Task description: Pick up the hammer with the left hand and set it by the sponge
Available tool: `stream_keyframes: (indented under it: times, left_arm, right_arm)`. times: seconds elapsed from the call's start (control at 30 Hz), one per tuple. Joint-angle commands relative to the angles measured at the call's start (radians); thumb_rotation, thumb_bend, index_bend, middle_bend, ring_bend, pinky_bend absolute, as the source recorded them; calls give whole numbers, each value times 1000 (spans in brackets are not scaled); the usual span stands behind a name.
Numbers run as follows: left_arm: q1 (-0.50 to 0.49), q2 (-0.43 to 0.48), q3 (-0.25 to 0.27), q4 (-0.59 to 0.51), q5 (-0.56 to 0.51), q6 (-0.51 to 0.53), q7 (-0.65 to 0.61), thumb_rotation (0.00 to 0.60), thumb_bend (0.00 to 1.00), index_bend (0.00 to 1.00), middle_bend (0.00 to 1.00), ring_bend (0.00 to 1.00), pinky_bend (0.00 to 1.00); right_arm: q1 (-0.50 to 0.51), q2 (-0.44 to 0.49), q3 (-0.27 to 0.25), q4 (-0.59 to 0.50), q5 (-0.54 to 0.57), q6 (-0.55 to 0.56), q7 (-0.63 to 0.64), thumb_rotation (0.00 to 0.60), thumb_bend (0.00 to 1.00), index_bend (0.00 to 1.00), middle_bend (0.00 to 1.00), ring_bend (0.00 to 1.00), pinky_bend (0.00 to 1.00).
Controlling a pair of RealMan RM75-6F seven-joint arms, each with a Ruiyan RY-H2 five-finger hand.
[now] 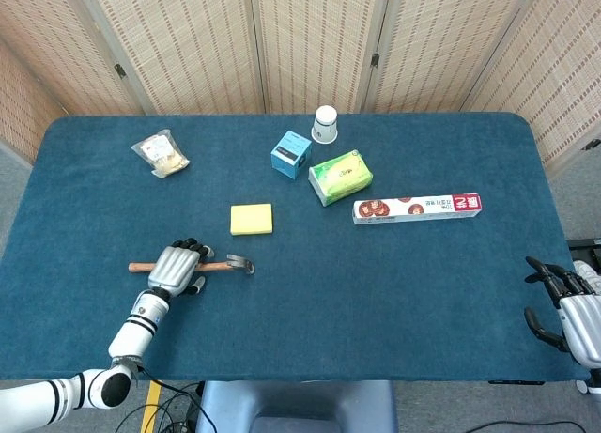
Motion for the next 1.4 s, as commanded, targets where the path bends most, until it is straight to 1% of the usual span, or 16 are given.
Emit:
stream_keyframes:
  times: [0.03,0.17,0.23,0.33,0.5,0.63,0.83,1.03,1.27,1.4]
  left_arm:
    - [4,1,4,-9,1,6,-16,600,423,334,348,197,251]
    - [4,3,8,-9,2,9,-27,600,425,339,355,233,251]
    - [1,3,11,-7,-1,8,-27,600,426,342,360,278,256]
    - [-3,-2,14,3,0,13,-21,600,426,341,360,318,265]
    - [-7,-6,15,2,-9,20,-16,600,427,344,368,334,265]
    - [-9,-6,16,-5,-10,25,-19,600,430,358,394,371,265]
    - [-14,-6,18,-7,-13,24,-22,600,462,379,413,386,271]
    - [-18,0,23,-13,-15,20,-21,600,532,388,421,391,276]
    - [-23,5,32,-24,-17,21,-14,600,560,393,424,392,277]
    - [-24,-4,29,-14,-15,26,-24,600,575,424,461,418,288]
  right_arm:
    - [2,-1,0,2,1,-4,1,600,349,92,355,194,237]
    - [5,-5,0,7,1,-8,4,600,348,92,355,194,238]
    - [6,-6,0,9,2,-9,6,600,348,92,356,195,238]
    - [5,-7,0,13,5,-11,9,600,349,92,359,194,238]
    - [3,-7,0,16,8,-11,13,600,349,92,363,194,238]
    - [4,-7,0,18,8,-11,14,600,348,92,363,194,238]
    - [2,-8,-1,19,8,-9,16,600,348,92,363,194,238]
    - [-2,-9,-1,21,12,-6,17,600,349,92,363,195,237]
    - [-4,-11,-2,23,12,-5,18,600,348,92,363,194,237]
    - [-5,-12,-2,25,14,-5,19,600,349,91,363,194,238]
